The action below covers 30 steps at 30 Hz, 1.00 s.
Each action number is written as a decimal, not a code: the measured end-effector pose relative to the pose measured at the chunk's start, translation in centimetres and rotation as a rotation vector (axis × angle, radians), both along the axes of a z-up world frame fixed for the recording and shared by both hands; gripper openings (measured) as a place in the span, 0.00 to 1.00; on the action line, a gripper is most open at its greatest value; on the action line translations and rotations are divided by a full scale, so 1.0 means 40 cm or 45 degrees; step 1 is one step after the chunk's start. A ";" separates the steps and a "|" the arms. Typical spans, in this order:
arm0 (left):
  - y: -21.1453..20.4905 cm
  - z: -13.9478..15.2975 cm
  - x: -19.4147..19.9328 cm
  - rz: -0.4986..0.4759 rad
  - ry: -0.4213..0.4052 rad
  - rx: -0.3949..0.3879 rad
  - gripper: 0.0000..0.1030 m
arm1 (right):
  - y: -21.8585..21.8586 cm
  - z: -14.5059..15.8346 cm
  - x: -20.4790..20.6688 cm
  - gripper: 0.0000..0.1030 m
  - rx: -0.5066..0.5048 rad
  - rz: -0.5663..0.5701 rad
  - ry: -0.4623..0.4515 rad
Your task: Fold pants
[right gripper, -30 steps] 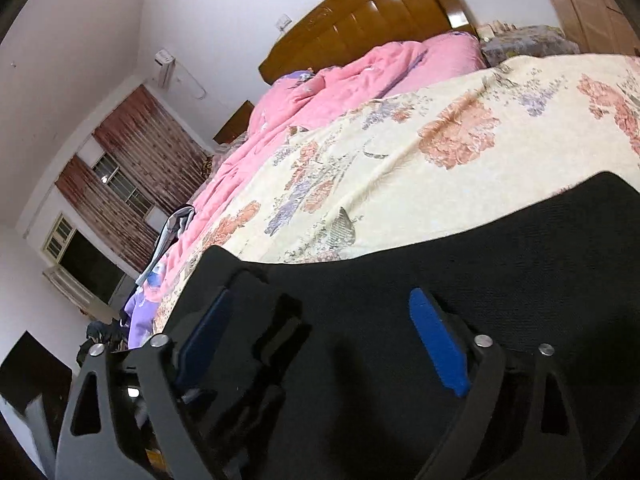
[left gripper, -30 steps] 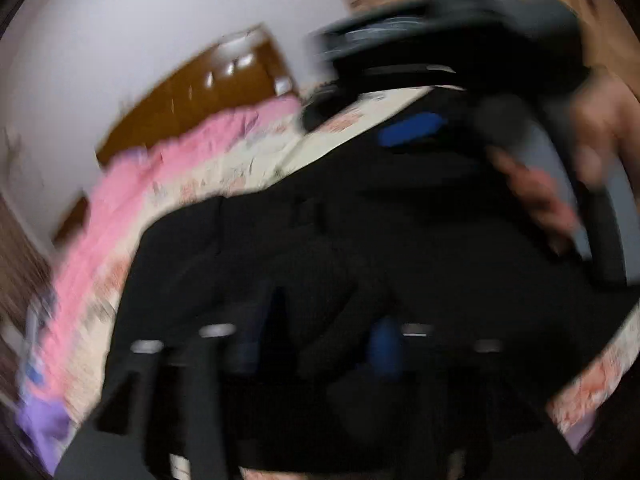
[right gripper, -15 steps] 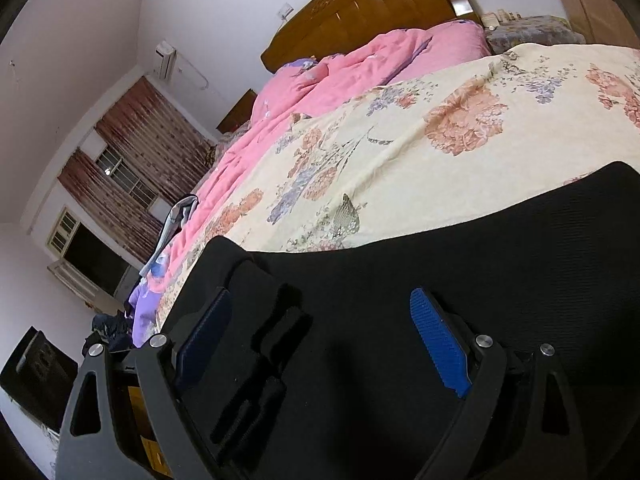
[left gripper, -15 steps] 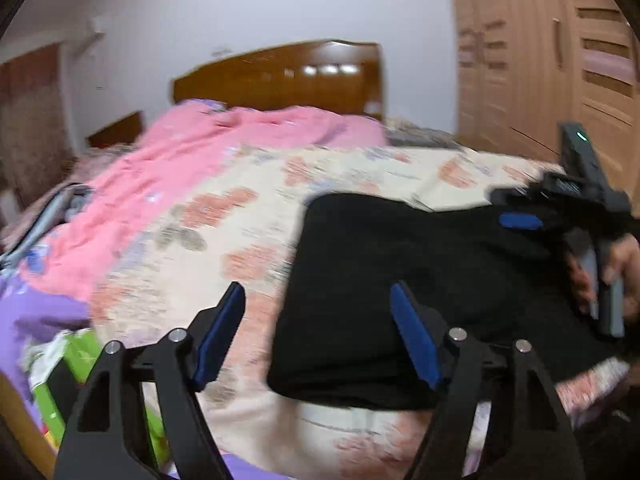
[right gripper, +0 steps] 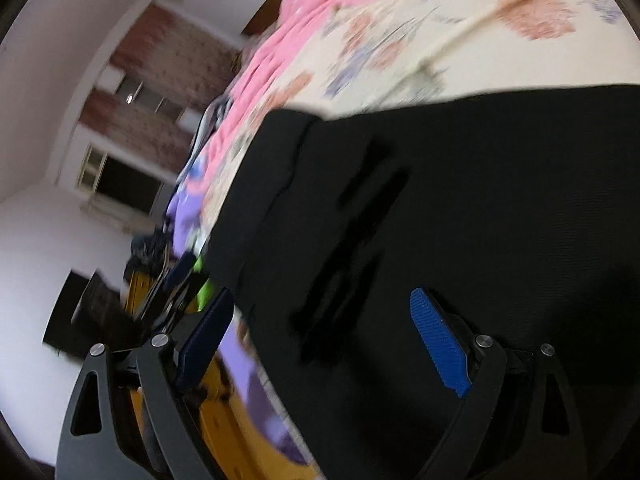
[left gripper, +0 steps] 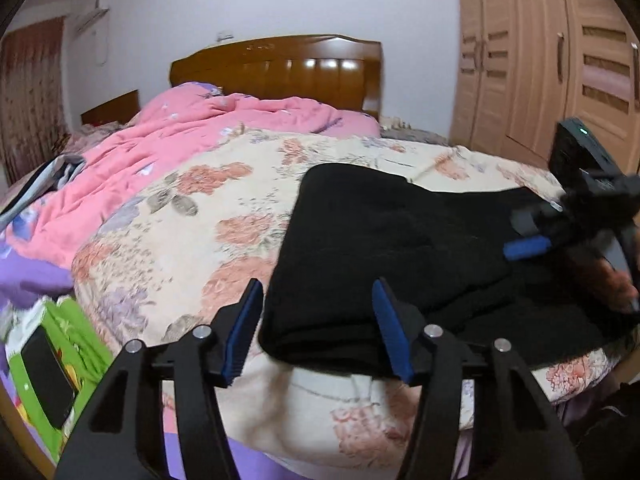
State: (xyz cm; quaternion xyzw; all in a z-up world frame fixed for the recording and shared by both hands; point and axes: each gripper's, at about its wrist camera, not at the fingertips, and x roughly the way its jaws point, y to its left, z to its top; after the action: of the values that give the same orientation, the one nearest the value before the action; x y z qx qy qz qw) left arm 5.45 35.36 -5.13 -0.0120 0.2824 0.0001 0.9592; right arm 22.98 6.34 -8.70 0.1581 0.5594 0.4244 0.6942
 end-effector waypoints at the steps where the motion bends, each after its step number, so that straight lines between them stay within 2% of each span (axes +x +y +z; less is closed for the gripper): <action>1: 0.007 -0.007 -0.004 0.016 -0.011 -0.027 0.61 | 0.021 -0.003 -0.009 0.86 -0.009 0.035 0.014; 4: 0.017 -0.019 -0.007 0.028 -0.026 -0.114 0.64 | 0.066 -0.010 -0.012 0.86 -0.035 0.075 0.020; 7: 0.011 -0.030 0.002 0.009 -0.024 -0.130 0.65 | 0.082 -0.013 0.020 0.85 0.017 0.048 0.095; 10: 0.005 -0.034 -0.001 -0.002 -0.025 -0.129 0.67 | 0.092 -0.022 0.038 0.69 0.054 0.014 0.128; 11: 0.005 -0.034 -0.003 -0.001 -0.025 -0.127 0.68 | 0.096 -0.030 0.040 0.56 0.040 0.002 0.124; 12: 0.005 -0.034 -0.007 0.000 -0.025 -0.119 0.68 | 0.097 -0.041 0.038 0.48 0.022 -0.011 0.120; 13: 0.005 -0.033 -0.010 -0.001 -0.024 -0.109 0.68 | 0.089 -0.046 0.031 0.33 0.029 -0.026 0.112; 14: 0.003 -0.032 -0.014 -0.003 -0.023 -0.097 0.69 | 0.080 -0.049 0.025 0.22 0.054 -0.041 0.095; 15: 0.000 -0.031 -0.018 -0.007 -0.020 -0.081 0.72 | 0.068 -0.041 0.016 0.19 0.092 -0.057 0.054; 17: -0.013 -0.027 -0.033 -0.014 -0.012 -0.019 0.77 | 0.058 -0.006 0.004 0.18 0.107 -0.066 -0.034; 18: -0.019 -0.025 -0.041 -0.022 -0.010 0.012 0.80 | 0.054 0.039 -0.008 0.18 0.122 -0.062 -0.123; 20: -0.034 -0.023 -0.060 -0.035 -0.001 0.074 0.84 | 0.054 0.108 -0.019 0.17 0.168 -0.046 -0.228; 23: -0.036 -0.029 -0.059 0.008 0.033 0.121 0.85 | 0.045 0.224 -0.055 0.17 0.227 -0.003 -0.394; 25: -0.027 -0.025 -0.051 0.030 0.017 0.071 0.85 | 0.028 0.277 -0.078 0.17 0.251 0.013 -0.475; 28: -0.025 -0.001 -0.034 0.004 -0.049 -0.073 0.86 | -0.036 0.328 -0.114 0.17 0.289 0.004 -0.552; 30: -0.034 -0.002 -0.005 0.026 -0.035 -0.081 0.90 | -0.096 0.340 -0.137 0.17 0.316 -0.029 -0.586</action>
State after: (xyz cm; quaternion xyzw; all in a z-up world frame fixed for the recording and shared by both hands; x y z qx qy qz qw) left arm 5.26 33.99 -5.19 -0.0455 0.2689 0.0008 0.9621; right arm 17.51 2.49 4.91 0.1477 0.3286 0.5068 0.7832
